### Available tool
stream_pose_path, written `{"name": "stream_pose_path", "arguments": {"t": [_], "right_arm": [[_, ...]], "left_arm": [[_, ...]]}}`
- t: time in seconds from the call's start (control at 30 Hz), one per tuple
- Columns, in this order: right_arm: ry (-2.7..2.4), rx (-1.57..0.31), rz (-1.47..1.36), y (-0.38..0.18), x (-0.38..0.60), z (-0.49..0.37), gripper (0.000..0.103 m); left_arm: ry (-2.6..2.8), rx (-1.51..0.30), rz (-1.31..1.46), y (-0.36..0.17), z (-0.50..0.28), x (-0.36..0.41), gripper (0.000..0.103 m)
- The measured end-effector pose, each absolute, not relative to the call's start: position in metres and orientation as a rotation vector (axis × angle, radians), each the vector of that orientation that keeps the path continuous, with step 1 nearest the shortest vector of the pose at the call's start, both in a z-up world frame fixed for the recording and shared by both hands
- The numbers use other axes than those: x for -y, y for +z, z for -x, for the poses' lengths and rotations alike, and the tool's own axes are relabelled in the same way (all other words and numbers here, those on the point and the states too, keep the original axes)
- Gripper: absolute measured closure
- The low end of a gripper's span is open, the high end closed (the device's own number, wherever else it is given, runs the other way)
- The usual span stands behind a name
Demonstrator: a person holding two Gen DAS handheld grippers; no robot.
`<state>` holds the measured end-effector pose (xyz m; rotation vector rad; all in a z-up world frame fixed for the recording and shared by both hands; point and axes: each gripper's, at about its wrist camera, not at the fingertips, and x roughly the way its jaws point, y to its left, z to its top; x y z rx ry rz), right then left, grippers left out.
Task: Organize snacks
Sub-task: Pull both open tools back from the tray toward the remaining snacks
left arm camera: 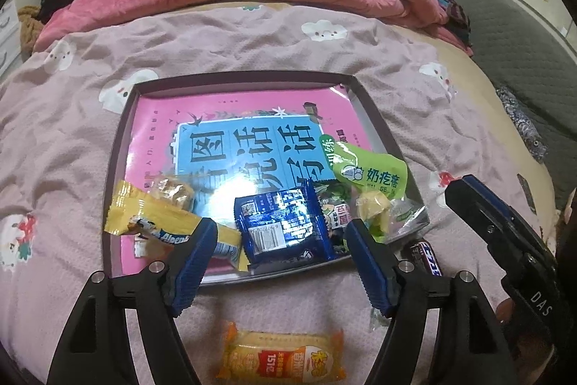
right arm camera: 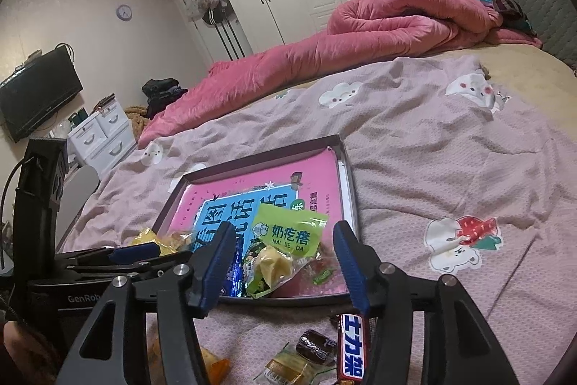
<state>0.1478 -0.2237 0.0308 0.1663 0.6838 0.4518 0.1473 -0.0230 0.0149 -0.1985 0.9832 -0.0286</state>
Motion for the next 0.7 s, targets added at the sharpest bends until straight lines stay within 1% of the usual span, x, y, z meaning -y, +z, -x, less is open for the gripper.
{"name": "stream_pose_path", "arguments": {"t": [0.7], "right_arm": [[0.431, -0.675, -0.139, 0.042, 0.226, -0.125, 0.044]], "left_arm": [[-0.035, -0.955, 0.18, 0.027, -0.122, 0.024, 0.027]]}}
